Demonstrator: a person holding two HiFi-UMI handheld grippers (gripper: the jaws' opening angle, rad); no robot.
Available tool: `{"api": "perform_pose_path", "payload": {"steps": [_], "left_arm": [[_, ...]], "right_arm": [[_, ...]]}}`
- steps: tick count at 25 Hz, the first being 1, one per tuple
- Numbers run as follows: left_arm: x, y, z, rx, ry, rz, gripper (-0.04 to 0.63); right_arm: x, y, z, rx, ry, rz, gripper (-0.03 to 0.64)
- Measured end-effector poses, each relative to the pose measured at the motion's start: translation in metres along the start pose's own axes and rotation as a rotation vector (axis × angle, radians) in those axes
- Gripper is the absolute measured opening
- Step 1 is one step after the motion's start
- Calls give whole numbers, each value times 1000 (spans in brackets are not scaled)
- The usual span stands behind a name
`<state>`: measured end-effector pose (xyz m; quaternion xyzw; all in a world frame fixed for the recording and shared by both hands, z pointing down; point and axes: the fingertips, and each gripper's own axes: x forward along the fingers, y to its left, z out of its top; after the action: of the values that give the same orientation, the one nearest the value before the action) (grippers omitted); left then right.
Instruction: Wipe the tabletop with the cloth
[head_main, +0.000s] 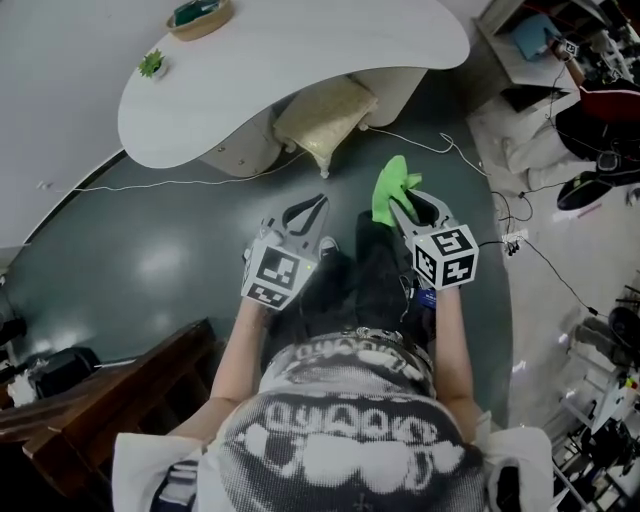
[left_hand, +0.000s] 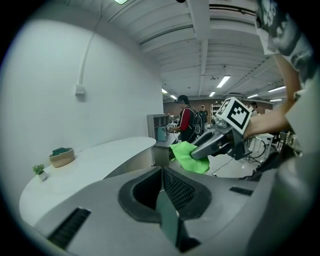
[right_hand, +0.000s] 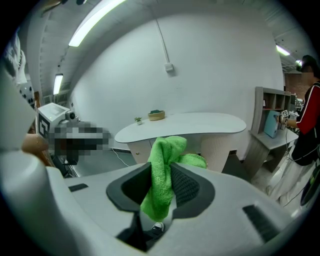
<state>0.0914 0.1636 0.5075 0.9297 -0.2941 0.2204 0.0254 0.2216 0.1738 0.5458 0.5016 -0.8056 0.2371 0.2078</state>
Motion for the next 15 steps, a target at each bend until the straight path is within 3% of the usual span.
{"api": "perform_pose_path", "payload": {"steps": [15], "left_arm": [[17, -15, 7, 7, 0, -34, 12]], "right_arm": [[-6, -15, -3, 3, 1, -12, 117]]}}
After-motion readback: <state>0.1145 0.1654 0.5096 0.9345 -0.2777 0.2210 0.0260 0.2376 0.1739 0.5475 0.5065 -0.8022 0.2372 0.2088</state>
